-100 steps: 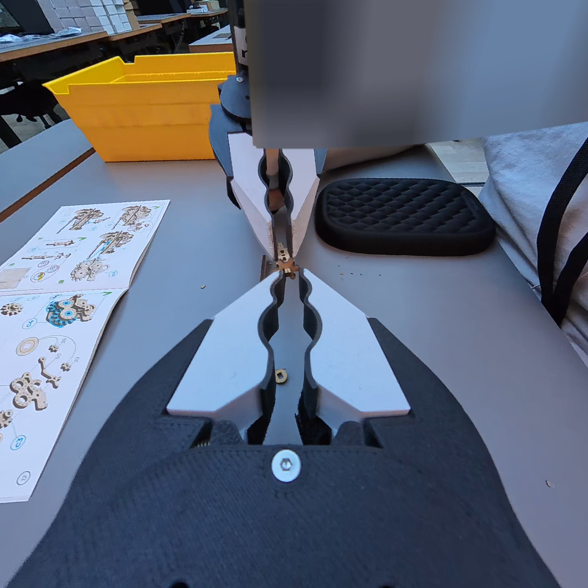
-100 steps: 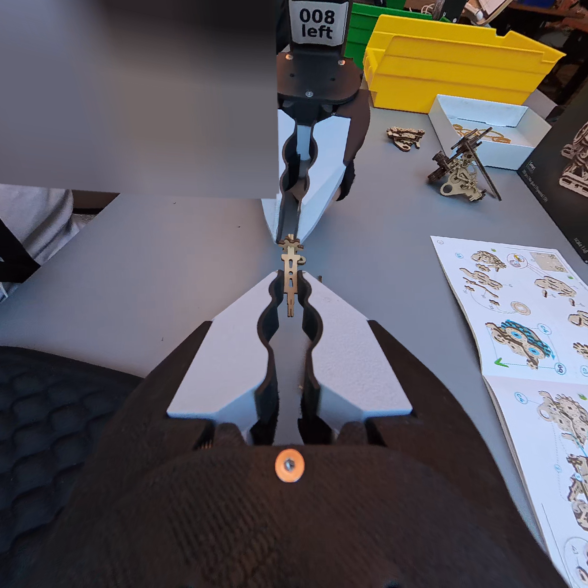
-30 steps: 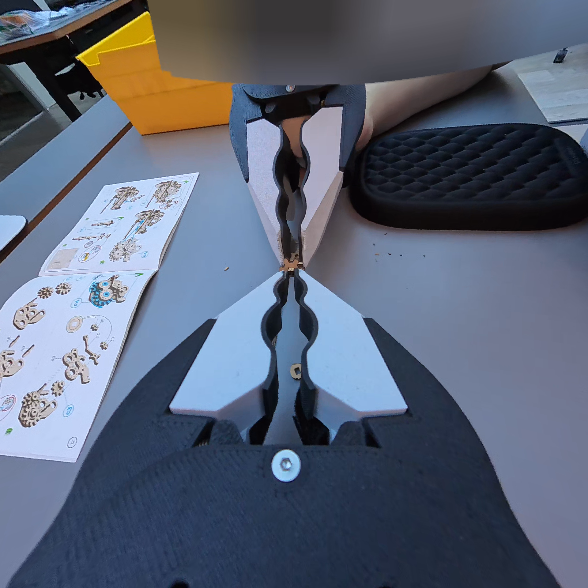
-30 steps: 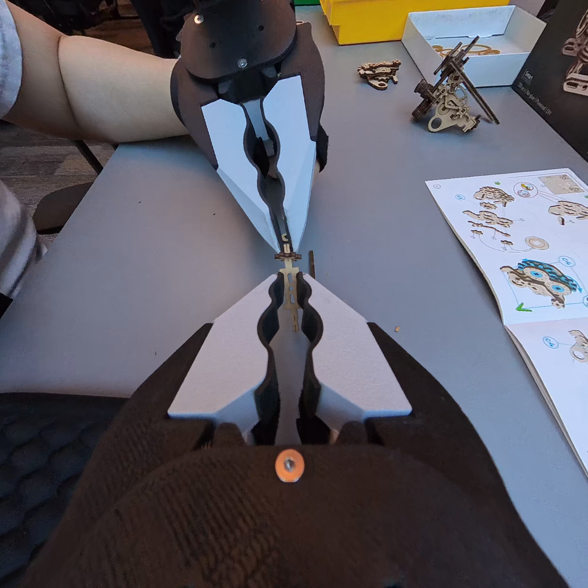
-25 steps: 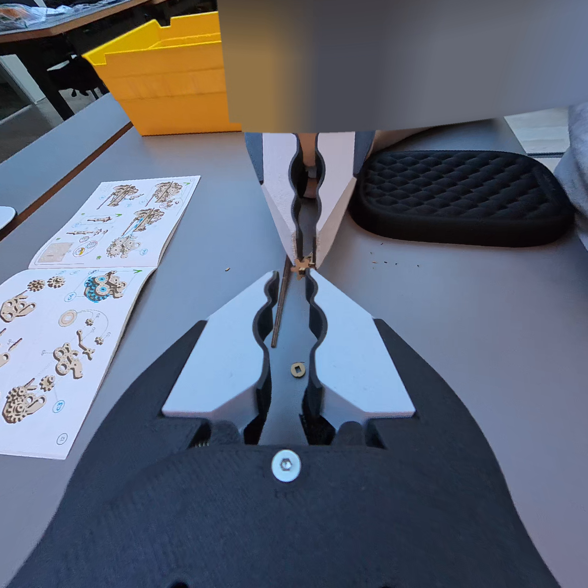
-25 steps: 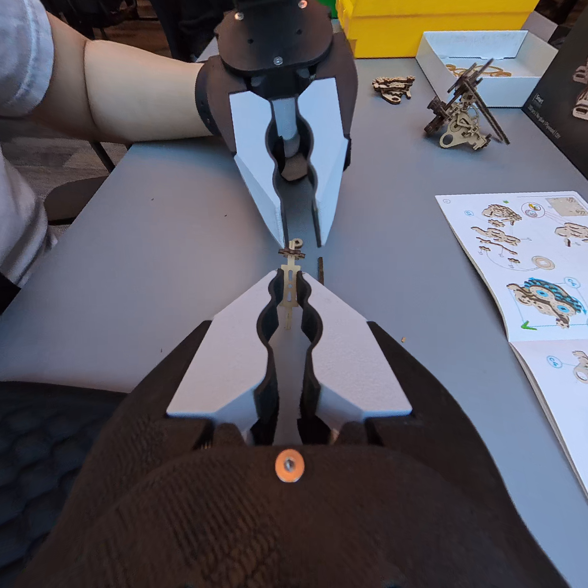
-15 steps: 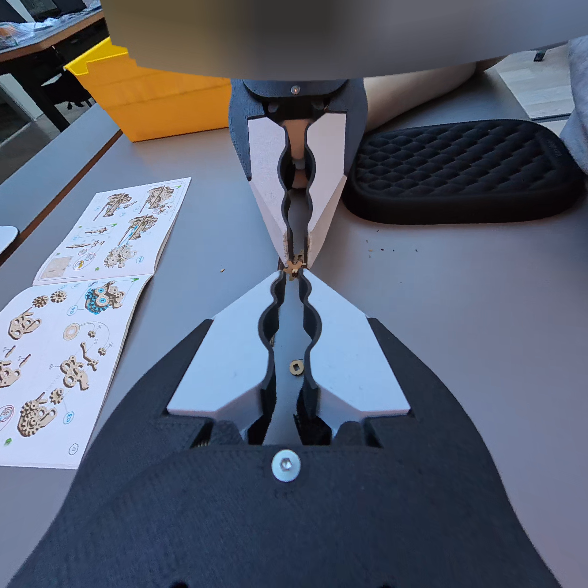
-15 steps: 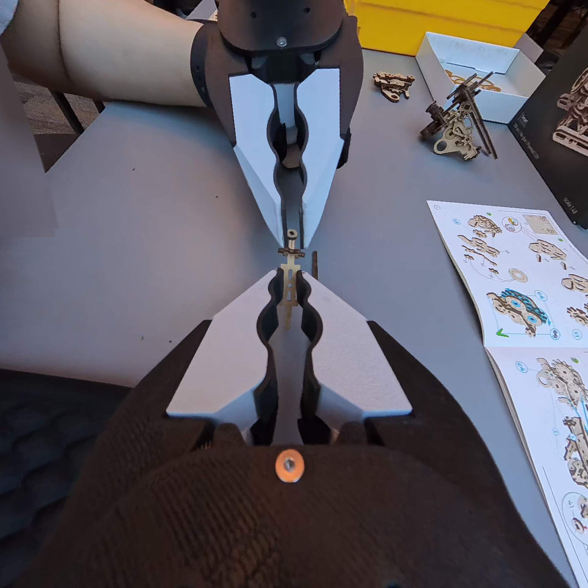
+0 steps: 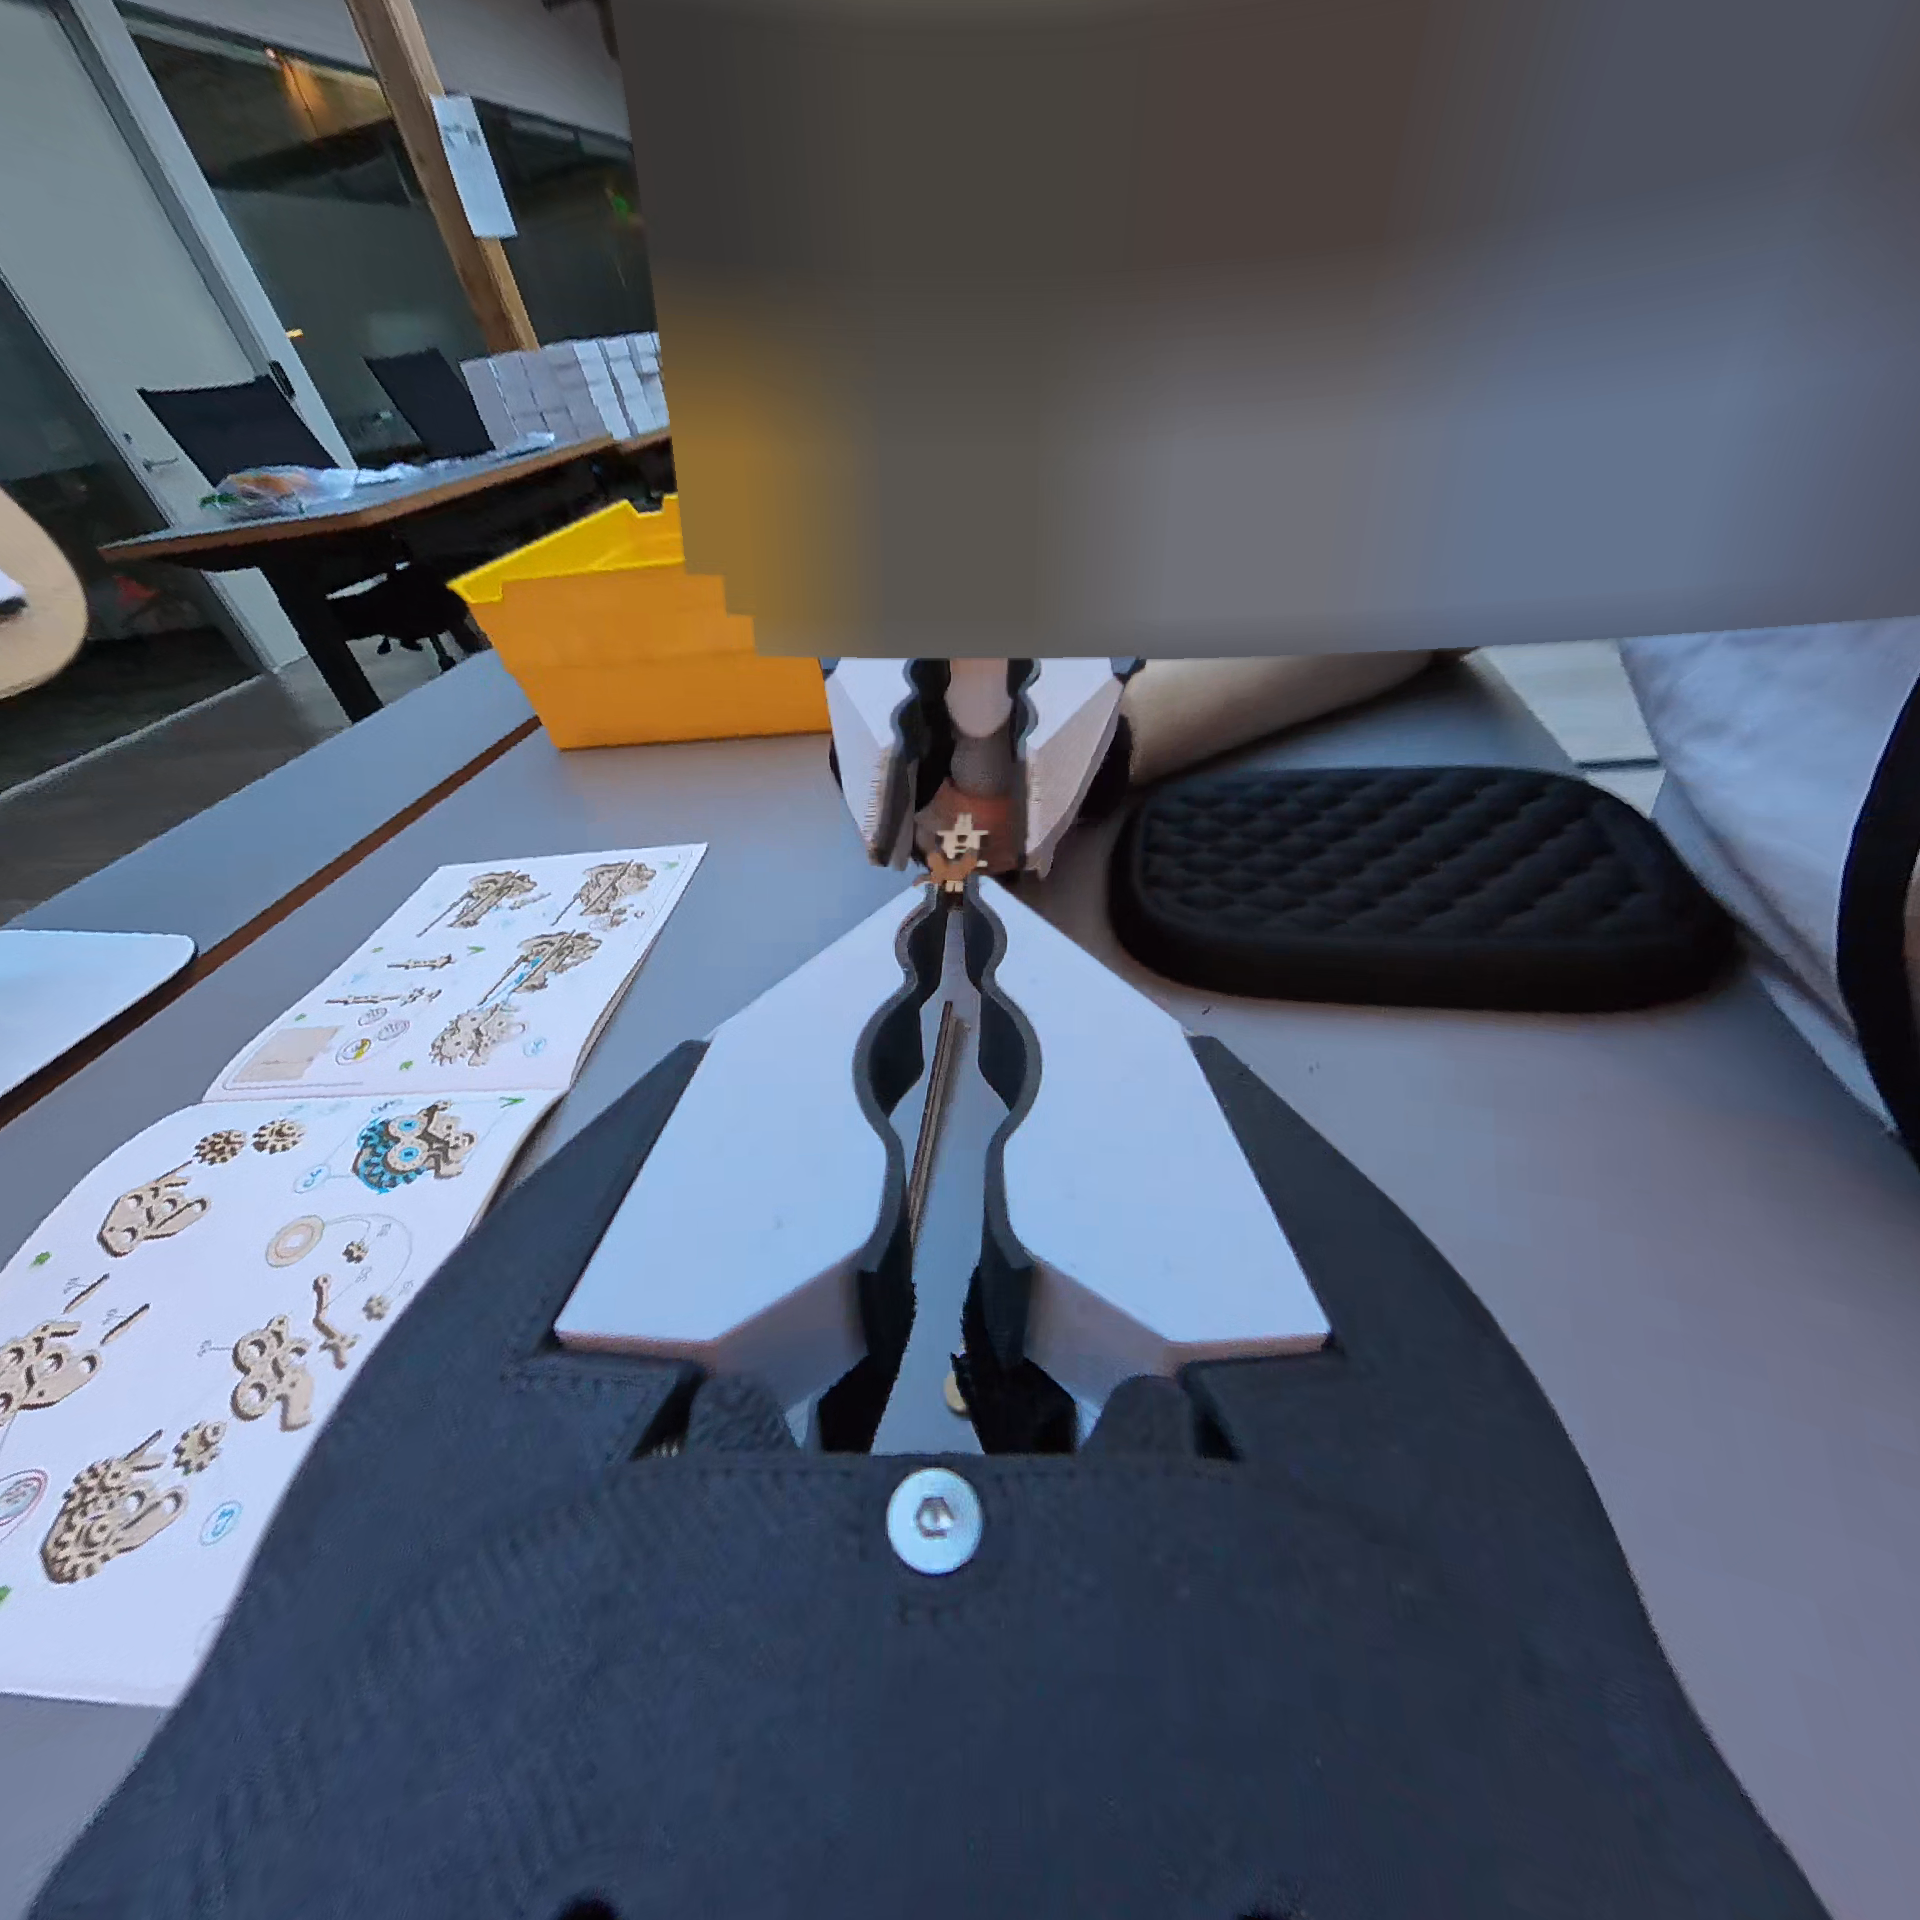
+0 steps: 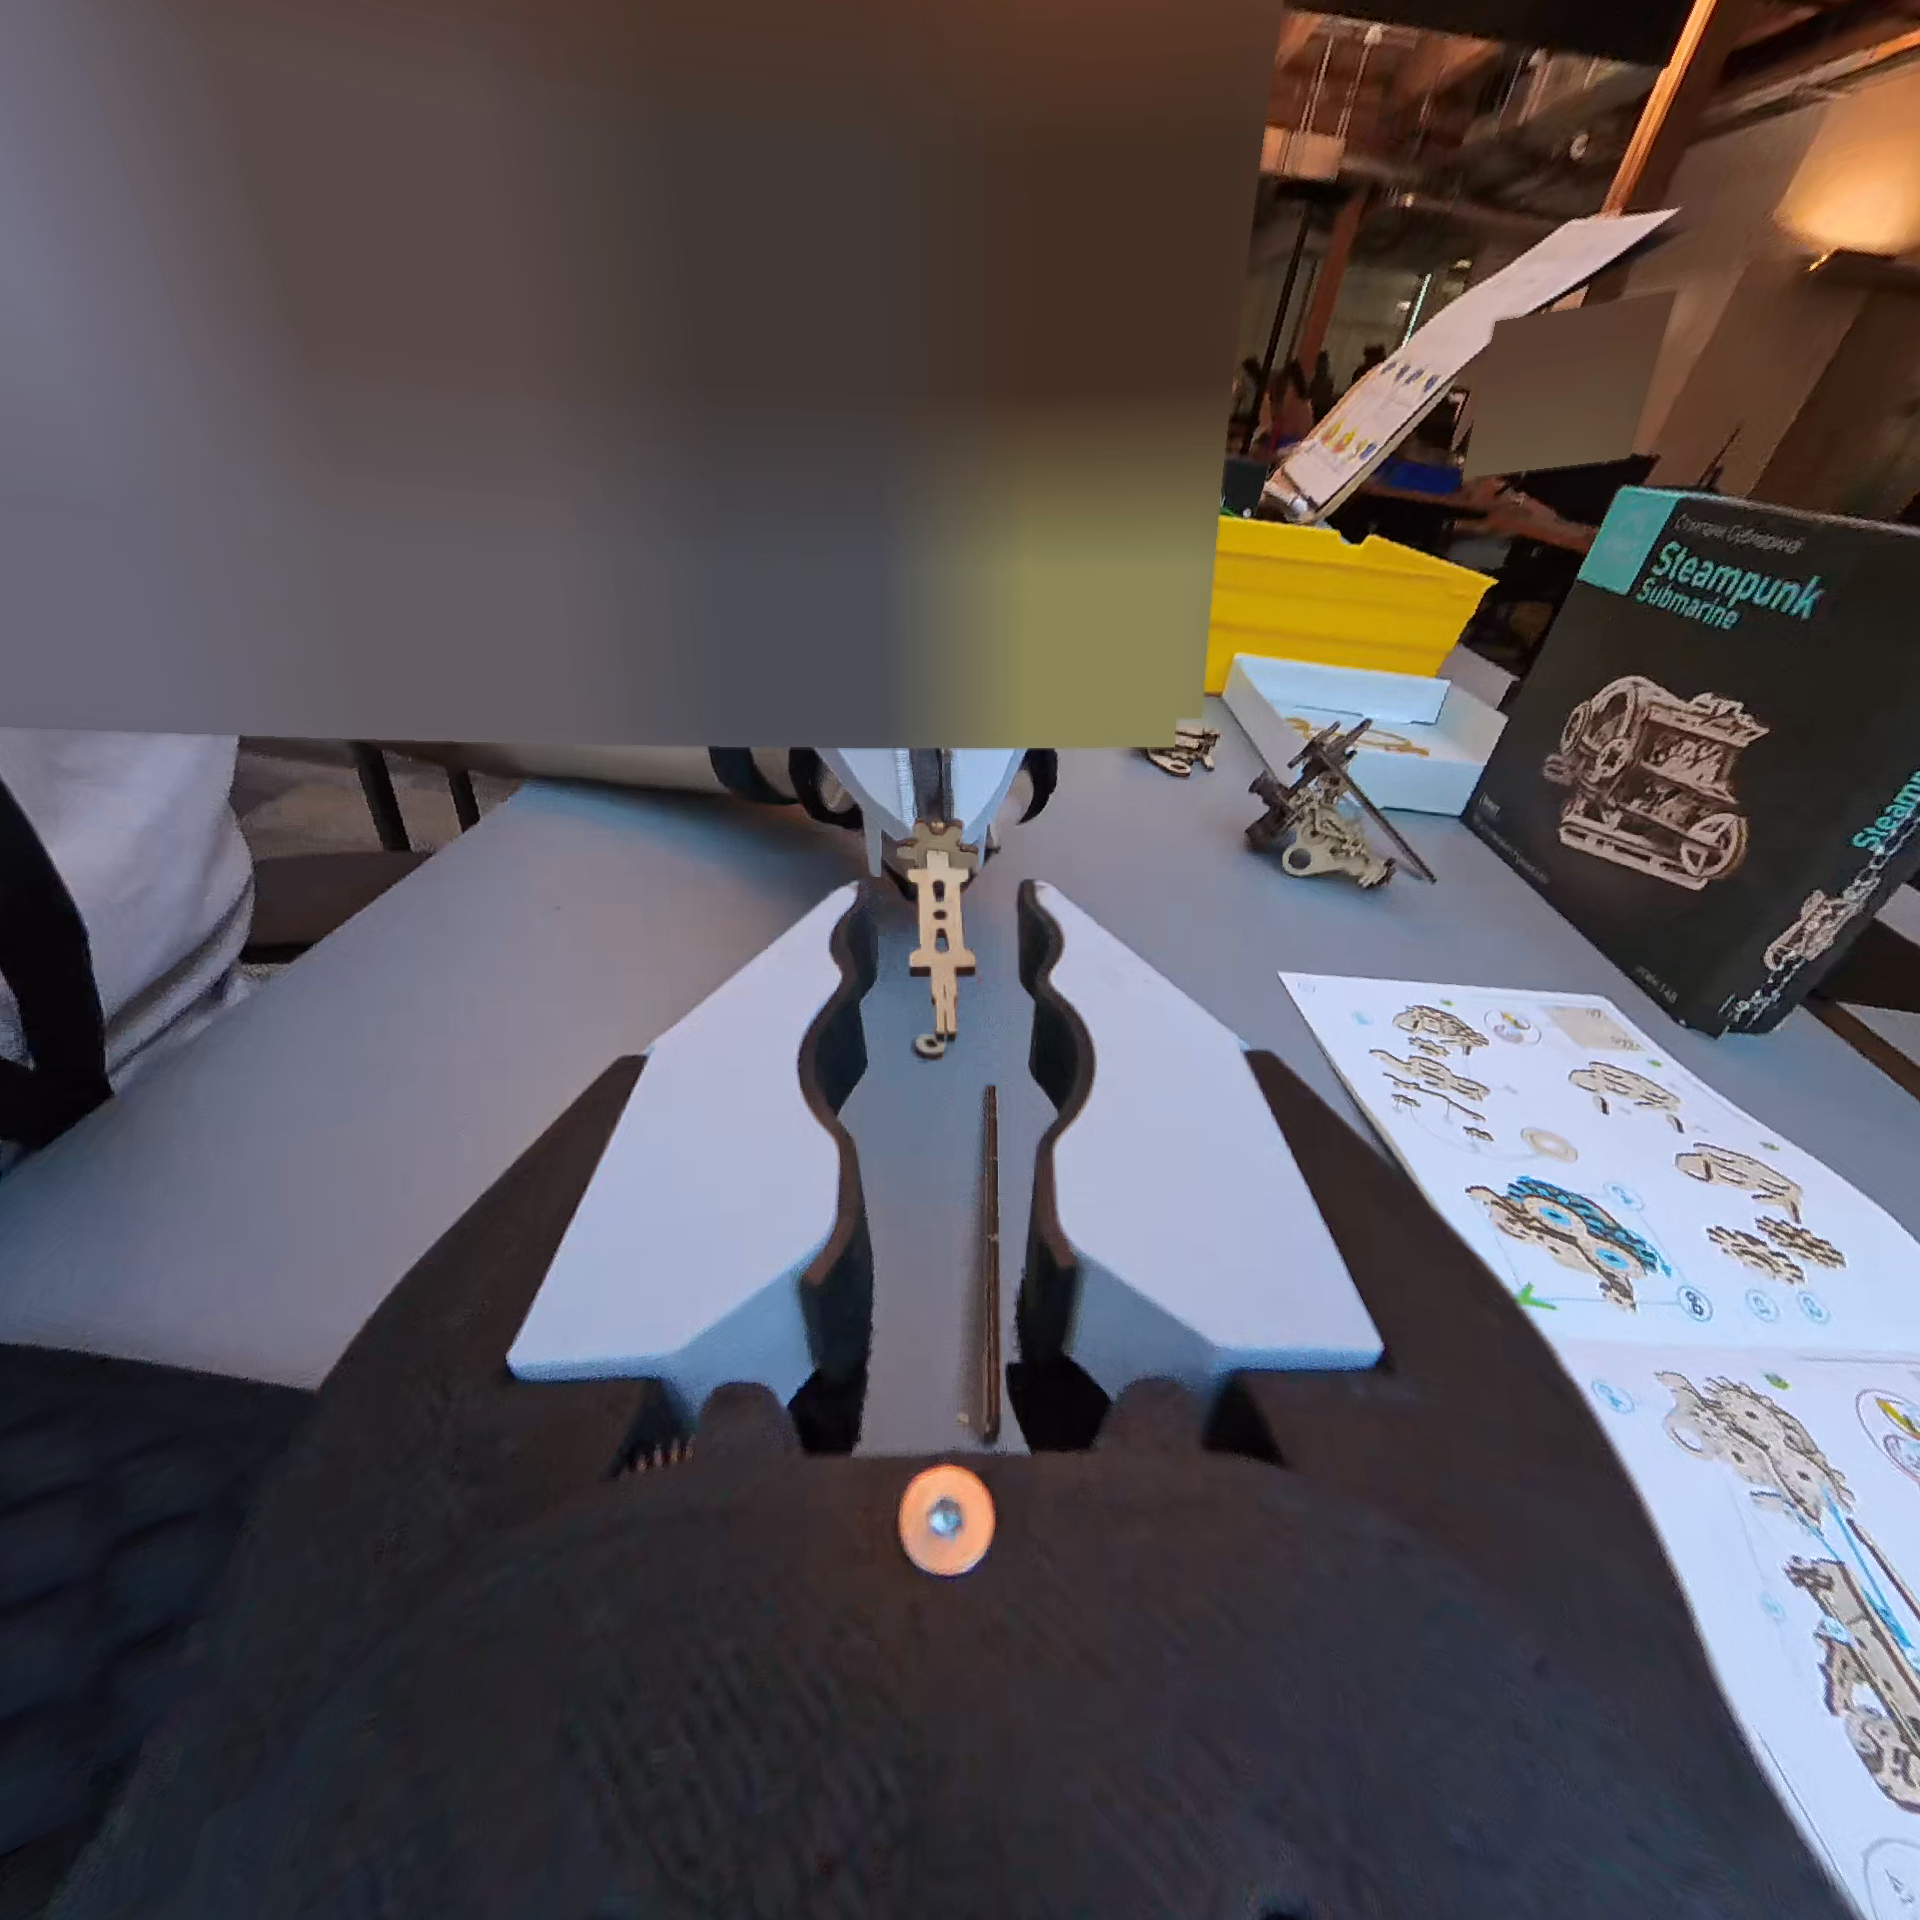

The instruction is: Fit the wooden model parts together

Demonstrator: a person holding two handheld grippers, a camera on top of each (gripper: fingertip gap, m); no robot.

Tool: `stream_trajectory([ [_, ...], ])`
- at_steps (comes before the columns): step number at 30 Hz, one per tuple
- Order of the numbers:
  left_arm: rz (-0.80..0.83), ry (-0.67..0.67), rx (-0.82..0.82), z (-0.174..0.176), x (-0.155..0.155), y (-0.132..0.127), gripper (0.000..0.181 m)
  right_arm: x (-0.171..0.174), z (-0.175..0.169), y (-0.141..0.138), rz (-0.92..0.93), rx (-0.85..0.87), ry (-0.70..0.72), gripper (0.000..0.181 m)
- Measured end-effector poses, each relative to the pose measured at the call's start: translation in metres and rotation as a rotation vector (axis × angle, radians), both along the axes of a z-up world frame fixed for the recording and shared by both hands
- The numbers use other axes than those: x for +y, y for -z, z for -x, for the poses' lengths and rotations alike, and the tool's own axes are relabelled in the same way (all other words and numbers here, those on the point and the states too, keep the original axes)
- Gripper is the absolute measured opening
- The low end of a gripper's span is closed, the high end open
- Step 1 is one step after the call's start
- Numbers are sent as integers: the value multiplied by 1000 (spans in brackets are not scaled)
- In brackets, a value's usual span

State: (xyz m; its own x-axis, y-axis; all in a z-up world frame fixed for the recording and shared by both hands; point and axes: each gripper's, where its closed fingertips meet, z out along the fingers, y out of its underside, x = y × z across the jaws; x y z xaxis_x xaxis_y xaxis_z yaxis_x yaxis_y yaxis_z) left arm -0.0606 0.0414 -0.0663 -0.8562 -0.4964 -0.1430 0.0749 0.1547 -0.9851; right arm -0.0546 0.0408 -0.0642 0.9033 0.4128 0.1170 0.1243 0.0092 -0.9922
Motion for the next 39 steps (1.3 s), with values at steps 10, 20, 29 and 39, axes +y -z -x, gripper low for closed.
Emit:
stream_trajectory([
  [10,160,25,-22,5,-6,-22,0,-5,8,-21,-97,78,-15,9],
  [20,163,30,13,3,-7,-17,0,-3,6,-17,-86,75,-6,10],
  [29,173,32,23,3,-6,-17,0,-5,6,-18,-106,45,11,10],
  [39,166,30,30,2,-6,-15,0,-5,5,-16,-86,71,-13,9],
])
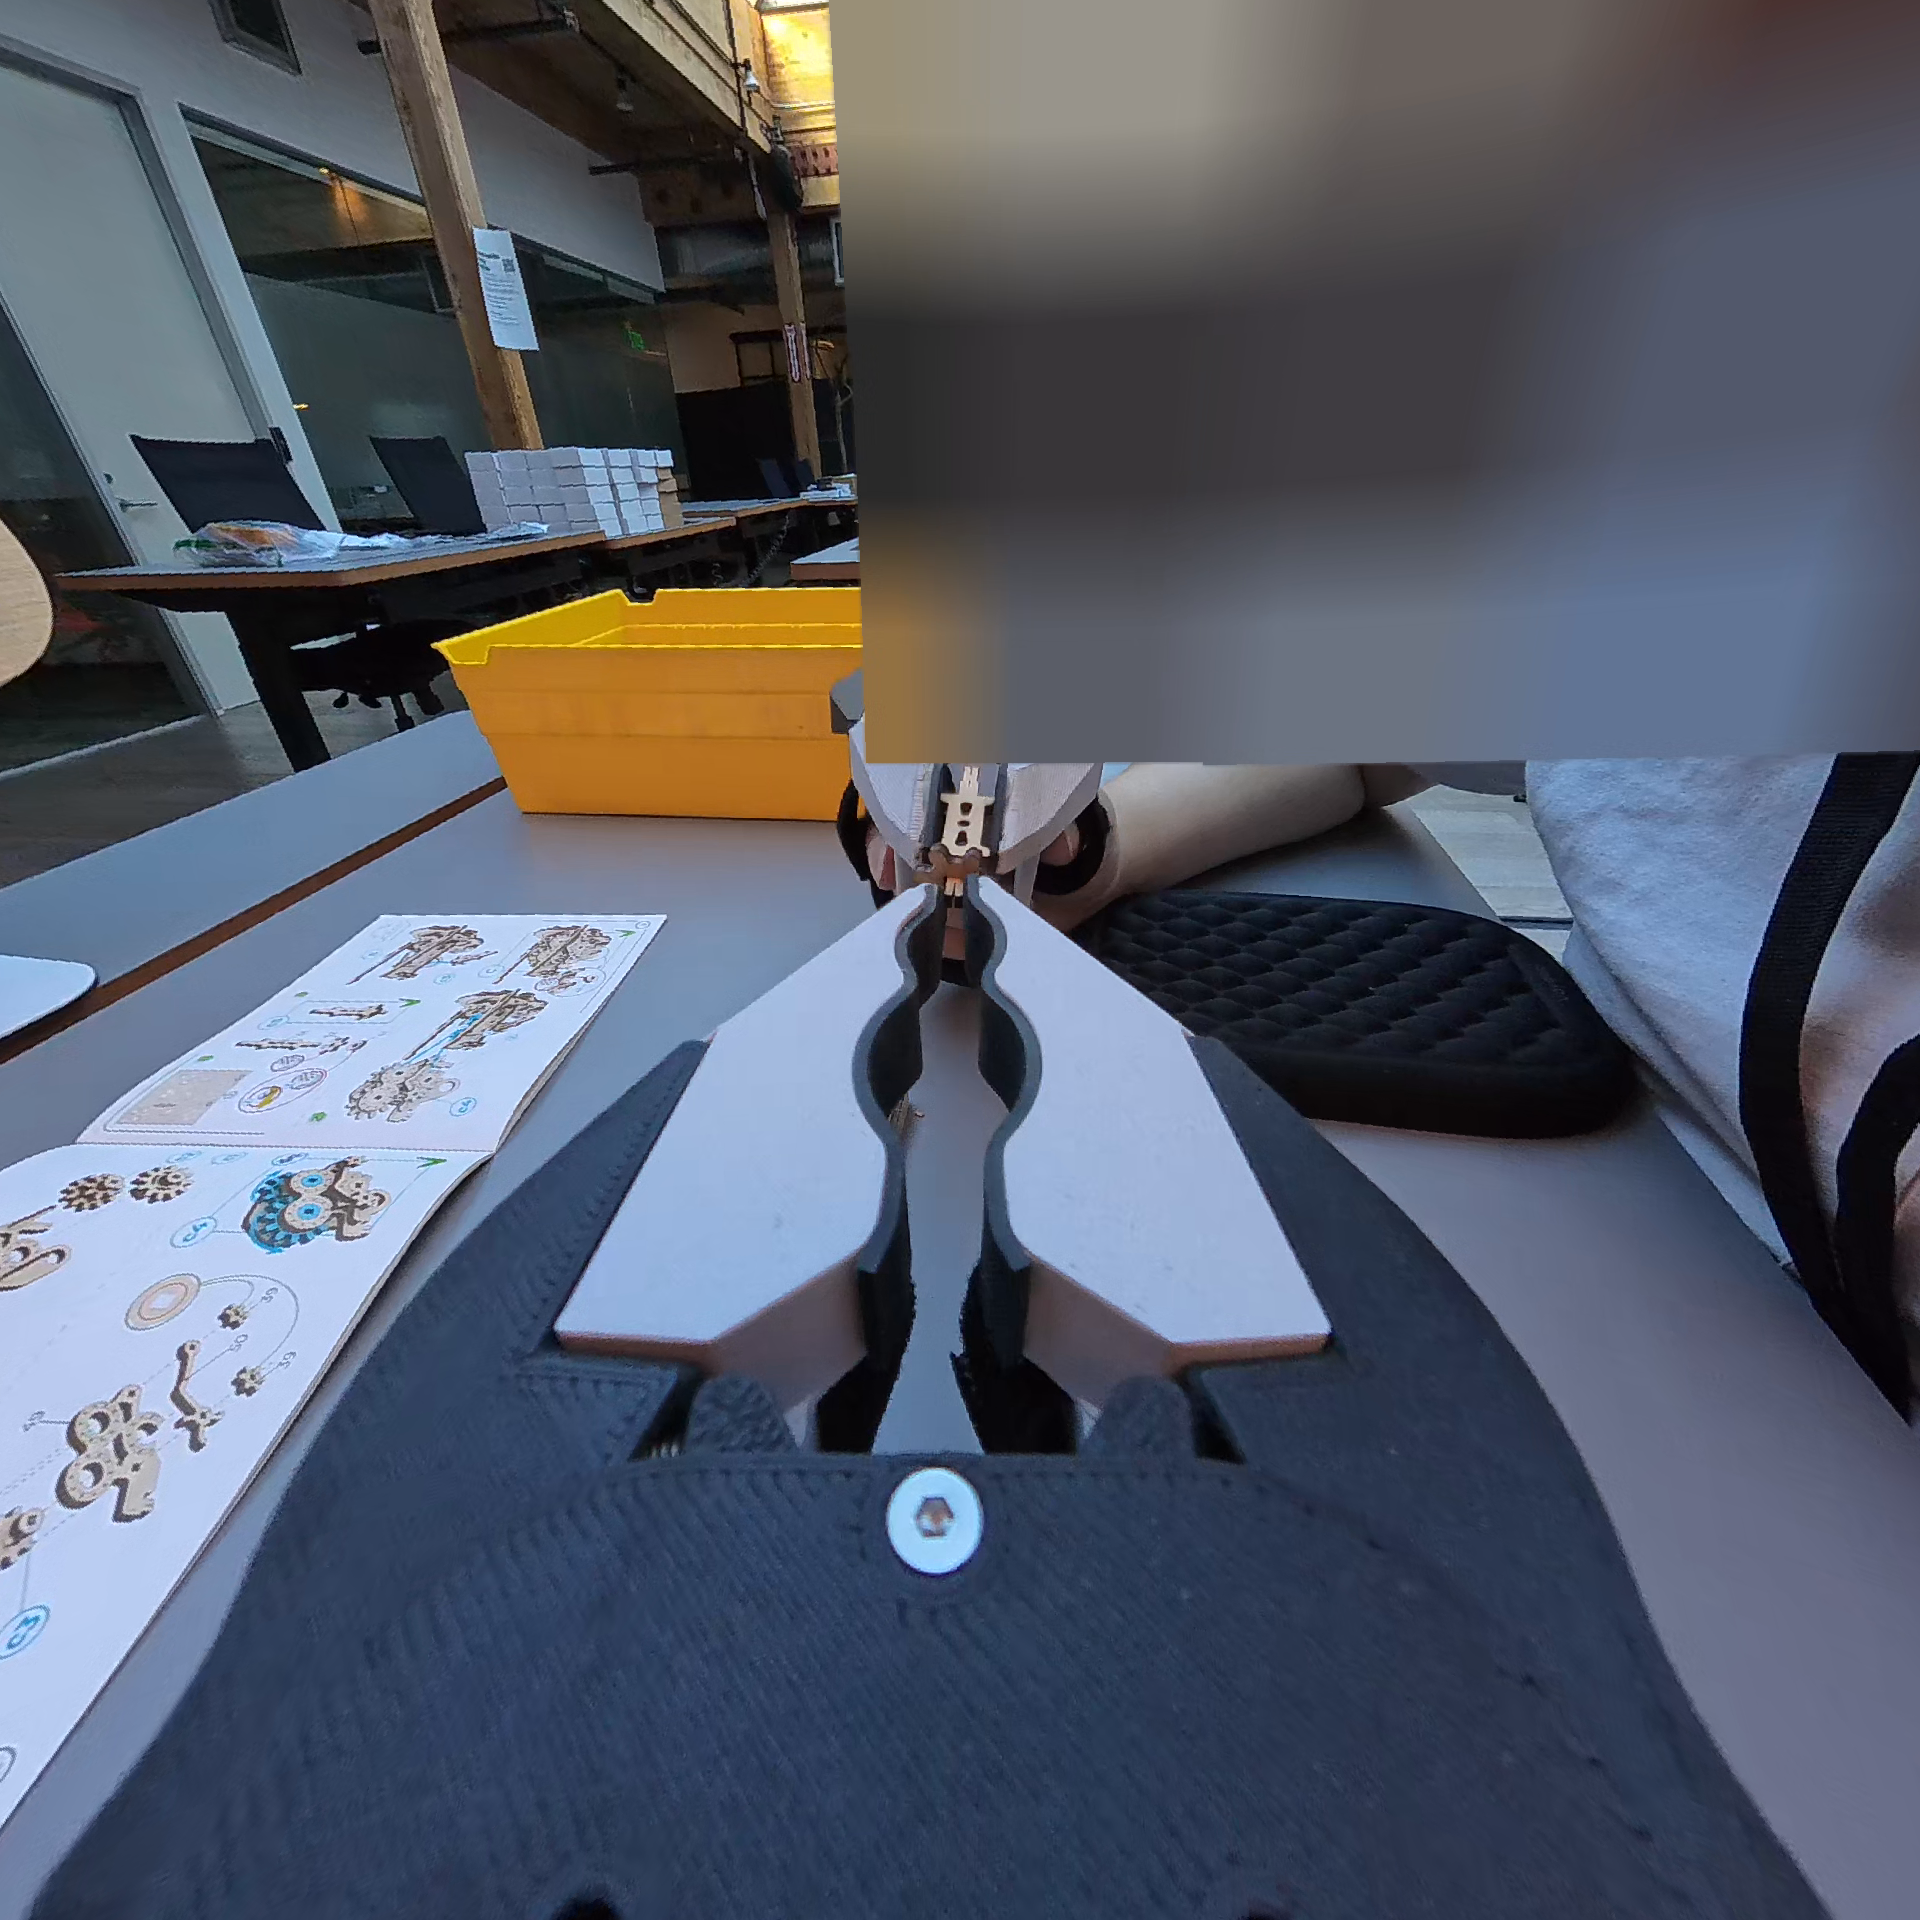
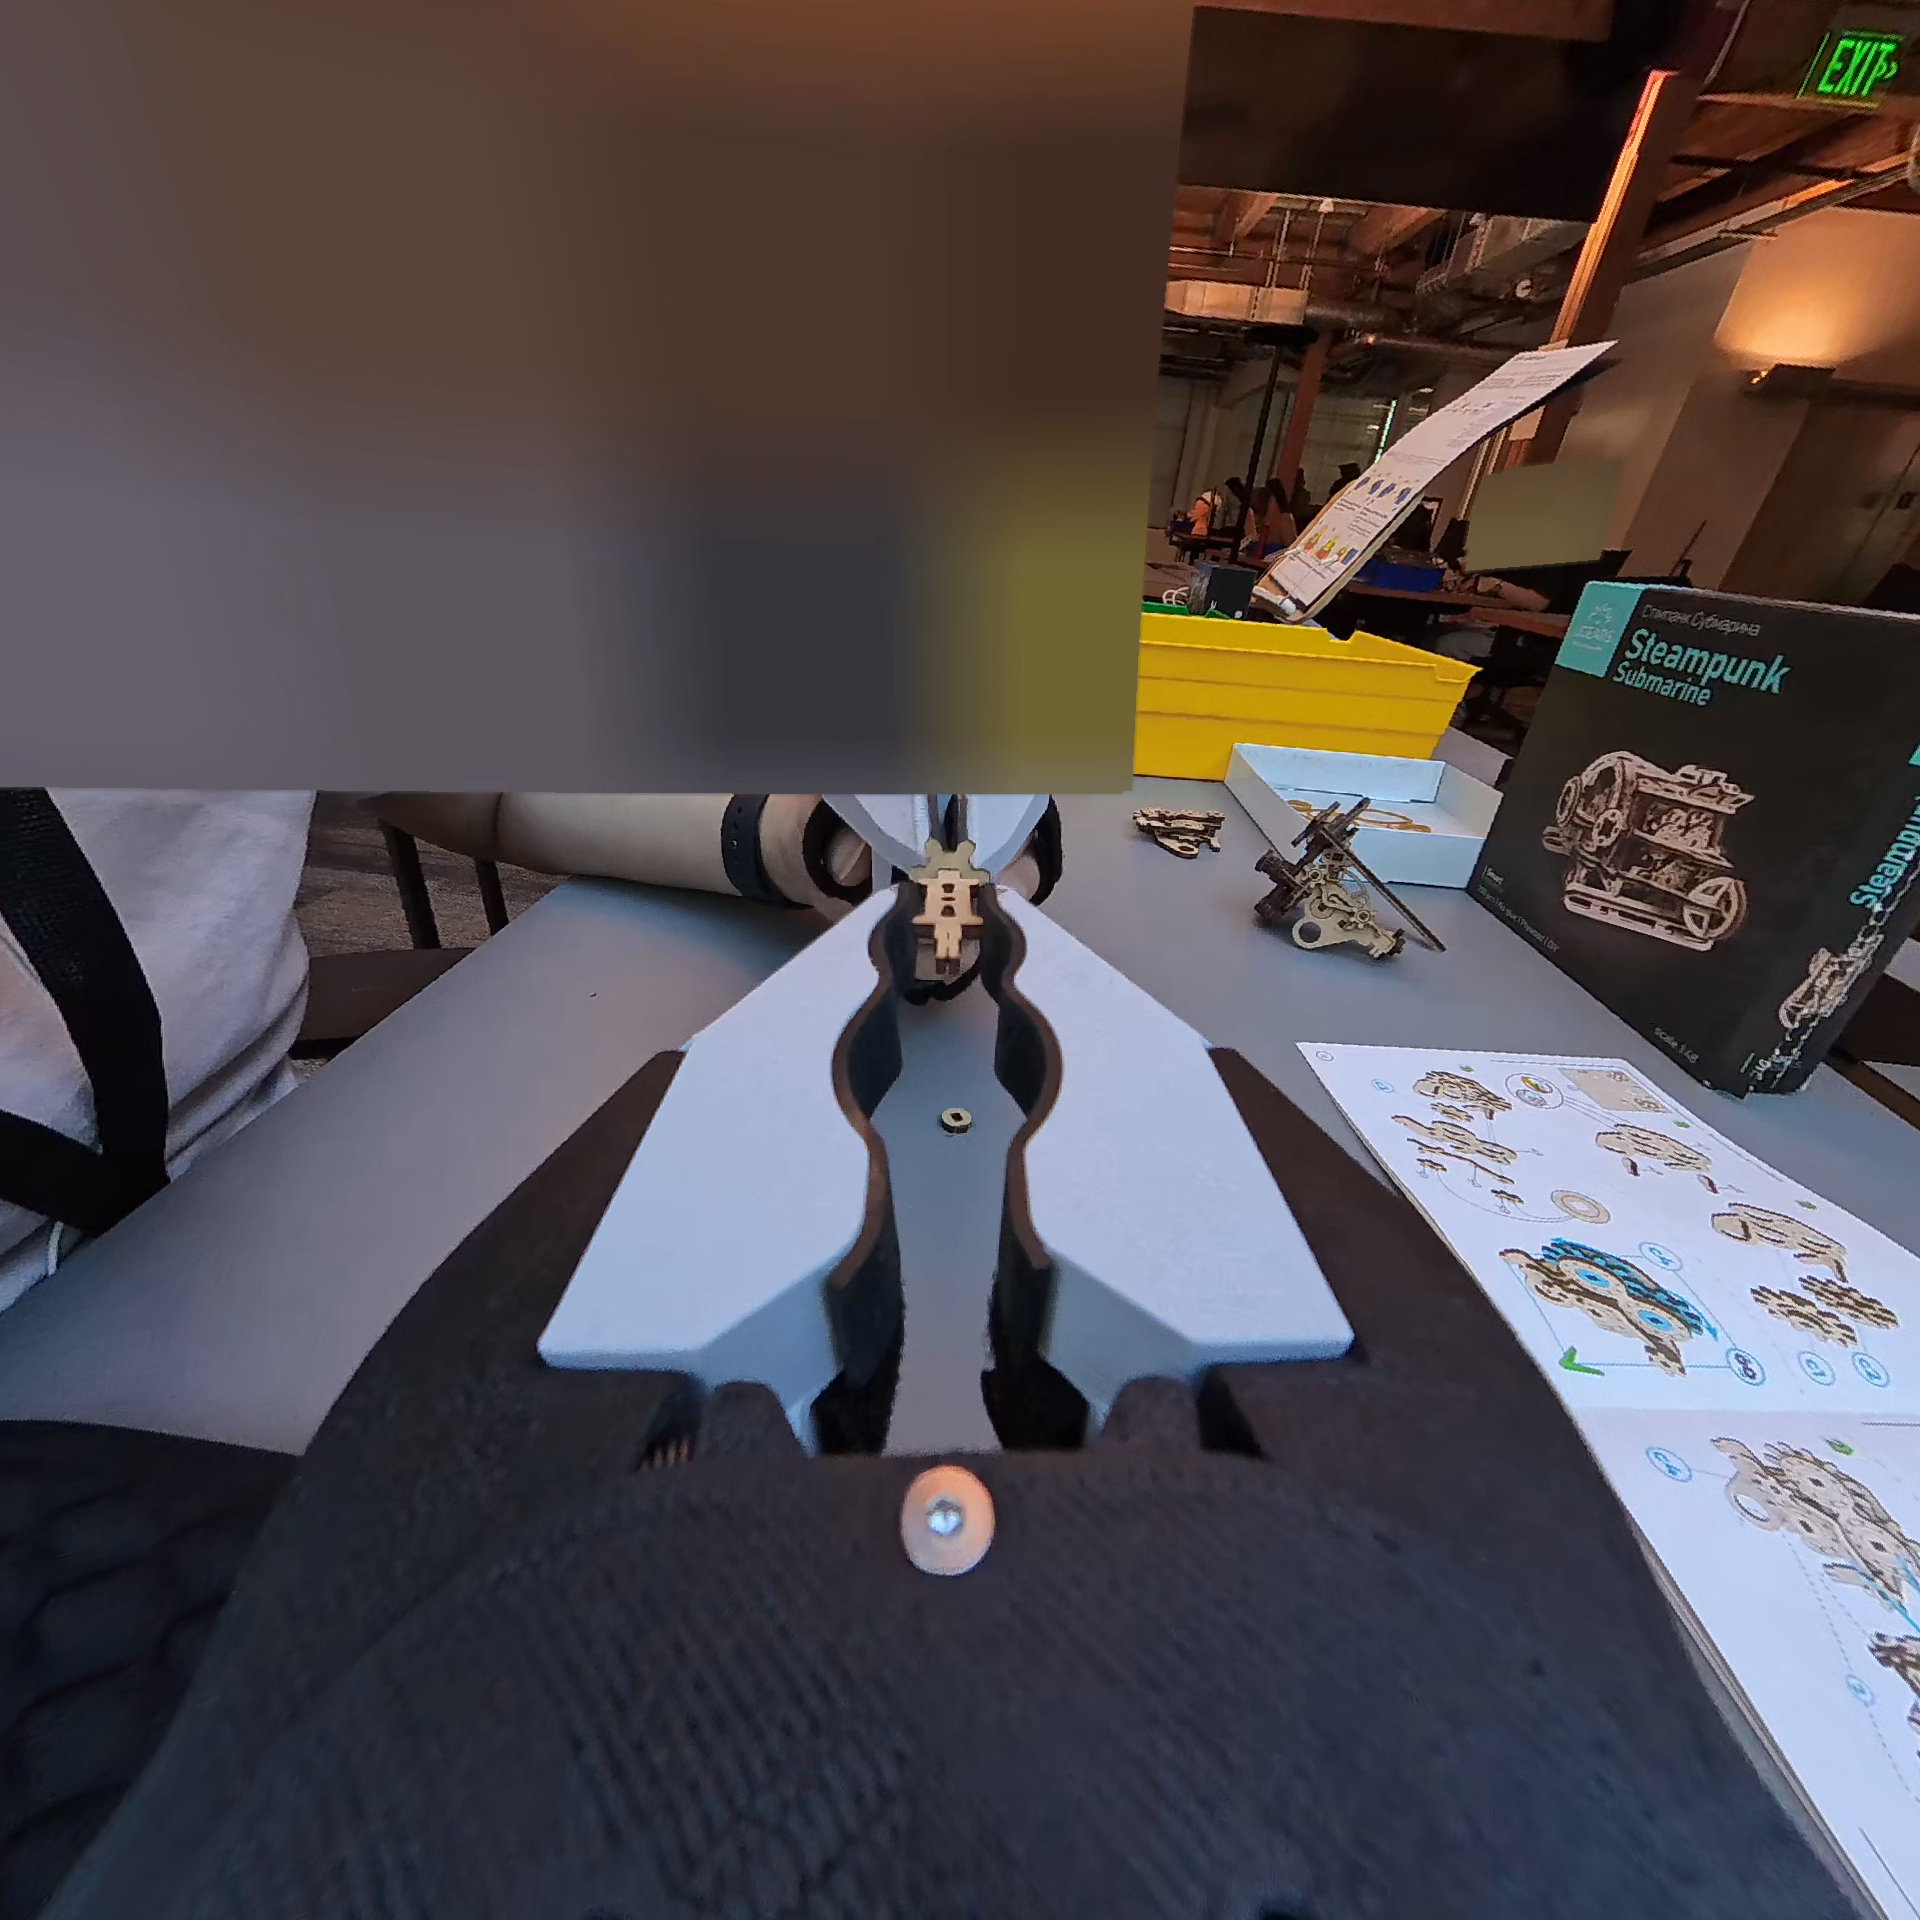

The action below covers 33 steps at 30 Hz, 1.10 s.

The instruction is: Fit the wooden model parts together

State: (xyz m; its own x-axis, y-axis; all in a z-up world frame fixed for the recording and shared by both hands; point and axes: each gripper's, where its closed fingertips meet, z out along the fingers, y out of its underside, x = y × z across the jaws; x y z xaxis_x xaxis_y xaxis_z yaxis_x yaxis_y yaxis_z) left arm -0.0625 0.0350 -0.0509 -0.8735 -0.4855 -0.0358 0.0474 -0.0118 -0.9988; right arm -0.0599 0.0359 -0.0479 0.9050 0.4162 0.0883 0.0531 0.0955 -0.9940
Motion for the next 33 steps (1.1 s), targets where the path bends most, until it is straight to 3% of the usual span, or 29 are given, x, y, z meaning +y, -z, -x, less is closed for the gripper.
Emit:
stream_trajectory([
  [33,-35,-68,49,-8,2,16,0,2,-8,18,92,32,40,9],
])
